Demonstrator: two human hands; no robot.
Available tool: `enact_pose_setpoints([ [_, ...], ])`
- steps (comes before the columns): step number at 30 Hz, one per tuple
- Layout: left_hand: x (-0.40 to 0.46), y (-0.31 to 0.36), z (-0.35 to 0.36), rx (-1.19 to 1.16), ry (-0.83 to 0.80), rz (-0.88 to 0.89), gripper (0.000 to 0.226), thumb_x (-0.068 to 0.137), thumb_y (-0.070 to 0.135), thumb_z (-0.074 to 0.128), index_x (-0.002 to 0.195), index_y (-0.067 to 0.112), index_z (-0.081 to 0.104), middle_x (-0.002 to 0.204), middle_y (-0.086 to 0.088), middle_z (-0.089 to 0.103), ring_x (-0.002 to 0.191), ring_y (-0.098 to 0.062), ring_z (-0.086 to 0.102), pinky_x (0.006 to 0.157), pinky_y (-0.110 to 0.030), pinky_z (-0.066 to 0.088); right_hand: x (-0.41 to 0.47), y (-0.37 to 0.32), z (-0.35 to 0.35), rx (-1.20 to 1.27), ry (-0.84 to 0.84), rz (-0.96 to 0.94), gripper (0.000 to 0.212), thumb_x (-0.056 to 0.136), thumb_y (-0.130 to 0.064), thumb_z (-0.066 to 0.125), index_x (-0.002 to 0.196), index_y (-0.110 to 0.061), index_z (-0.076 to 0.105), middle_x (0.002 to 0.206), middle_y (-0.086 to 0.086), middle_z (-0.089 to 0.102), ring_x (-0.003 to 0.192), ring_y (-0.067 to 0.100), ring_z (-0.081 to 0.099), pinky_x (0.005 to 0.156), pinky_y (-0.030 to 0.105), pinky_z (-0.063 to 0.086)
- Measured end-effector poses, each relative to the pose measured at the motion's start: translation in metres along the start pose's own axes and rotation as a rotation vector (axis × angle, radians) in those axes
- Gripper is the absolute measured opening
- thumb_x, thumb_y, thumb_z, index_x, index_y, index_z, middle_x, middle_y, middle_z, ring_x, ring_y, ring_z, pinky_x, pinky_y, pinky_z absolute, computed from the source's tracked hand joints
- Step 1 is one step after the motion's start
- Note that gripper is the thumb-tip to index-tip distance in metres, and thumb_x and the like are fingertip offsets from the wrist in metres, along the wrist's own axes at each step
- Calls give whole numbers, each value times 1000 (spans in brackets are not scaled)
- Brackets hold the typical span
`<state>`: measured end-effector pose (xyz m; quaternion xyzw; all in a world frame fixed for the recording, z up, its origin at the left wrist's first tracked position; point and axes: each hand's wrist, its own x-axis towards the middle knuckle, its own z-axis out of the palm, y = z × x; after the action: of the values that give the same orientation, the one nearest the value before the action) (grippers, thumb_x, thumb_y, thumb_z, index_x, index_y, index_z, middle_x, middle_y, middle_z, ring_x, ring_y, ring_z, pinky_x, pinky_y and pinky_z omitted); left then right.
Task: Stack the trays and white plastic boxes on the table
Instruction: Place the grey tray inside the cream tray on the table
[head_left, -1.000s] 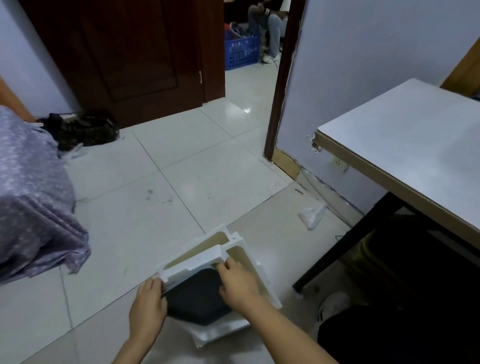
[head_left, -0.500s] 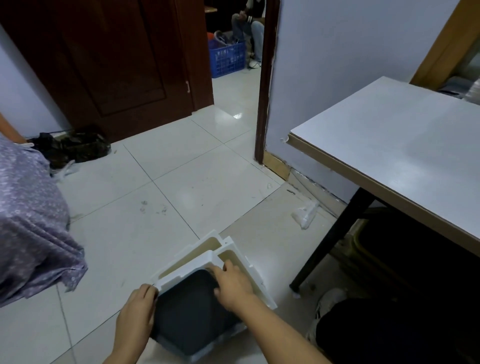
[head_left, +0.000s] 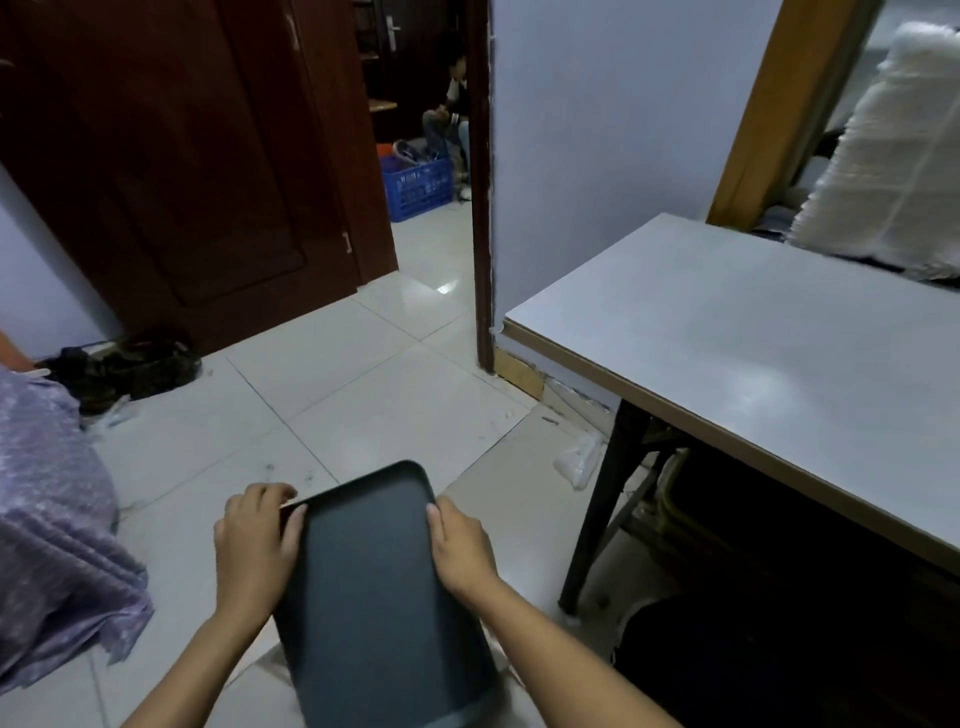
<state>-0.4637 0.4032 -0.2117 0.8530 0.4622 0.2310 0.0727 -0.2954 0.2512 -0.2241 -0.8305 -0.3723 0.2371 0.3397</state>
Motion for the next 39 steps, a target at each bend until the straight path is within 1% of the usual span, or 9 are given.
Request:
enact_pose_setpoints([
  [4, 27, 16, -33, -493, -153, -472, 57, 72, 46, 73, 105, 1, 58, 103, -19, 58, 98, -35, 55, 91, -44, 44, 10, -23, -45, 204, 118, 127, 41, 102, -42, 27, 97, -10, 52, 106, 18, 65, 98, 36, 60, 85, 37, 48],
  [8, 24, 58, -79, -1052, -495, -697, 36, 97, 36, 47, 117, 6, 52, 109, -16, 62, 95, -32, 61, 81, -37, 49, 23, -55, -96, 362, 149, 200, 50, 101, -44, 25, 108, -8, 59, 115, 14, 64, 107, 32, 59, 90, 35, 44],
  [14, 31, 121, -145, -766, -486, -403, 22, 99, 11, 45, 98, -3, 62, 58, -5, 72, 54, -18, 68, 53, -27, 52, 18, -100, -184, 651, 128, 270, 43, 98, -37, 35, 118, -8, 59, 109, 11, 65, 87, 21, 58, 74, 25, 45],
  [17, 58, 165, -172, -660, -373, -303, 18, 95, 2, 45, 101, -5, 60, 77, -14, 69, 64, -24, 62, 56, -24, 51, -5, -113, -241, 794, 102, 240, 26, 96, -26, 41, 108, -8, 54, 88, 6, 62, 78, 20, 59, 64, 25, 46],
  [20, 84, 232, -188, -657, -349, -160, 34, 91, -4, 44, 124, 2, 52, 103, -16, 61, 77, -25, 58, 59, -28, 48, -32, -110, -305, 665, 179, 159, 33, 95, -24, 42, 124, -9, 46, 106, 10, 59, 82, 19, 58, 61, 26, 46],
  [24, 112, 342, -189, -739, -418, 67, 50, 83, -12, 40, 130, 3, 48, 111, -18, 62, 81, -24, 62, 63, -33, 53, -79, -76, -398, 633, 341, 164, 33, 96, -18, 40, 128, -11, 42, 97, 6, 55, 76, 16, 55, 60, 25, 44],
  [33, 0, 583, -176, -723, -704, 437, 26, 87, -2, 40, 105, 12, 52, 95, -5, 58, 94, -22, 54, 83, -31, 42, -220, 75, -548, 437, 878, 507, 13, 94, -8, 47, 83, -3, 49, 78, 8, 49, 70, 22, 46, 57, 25, 34],
  [36, -37, 623, -139, -734, -820, 493, 30, 87, -10, 36, 100, 3, 60, 90, -9, 61, 86, -23, 58, 73, -29, 44, -260, 129, -552, 341, 904, 643, 23, 93, -12, 47, 70, -12, 49, 75, 3, 49, 79, 22, 46, 69, 25, 37],
  [39, -57, 640, -98, -677, -879, 482, 27, 82, -7, 41, 93, -3, 66, 96, -19, 66, 79, -24, 59, 67, -28, 46, -278, 167, -541, 327, 986, 747, 28, 85, -12, 49, 60, -16, 37, 63, 3, 43, 58, 20, 43, 50, 24, 30],
])
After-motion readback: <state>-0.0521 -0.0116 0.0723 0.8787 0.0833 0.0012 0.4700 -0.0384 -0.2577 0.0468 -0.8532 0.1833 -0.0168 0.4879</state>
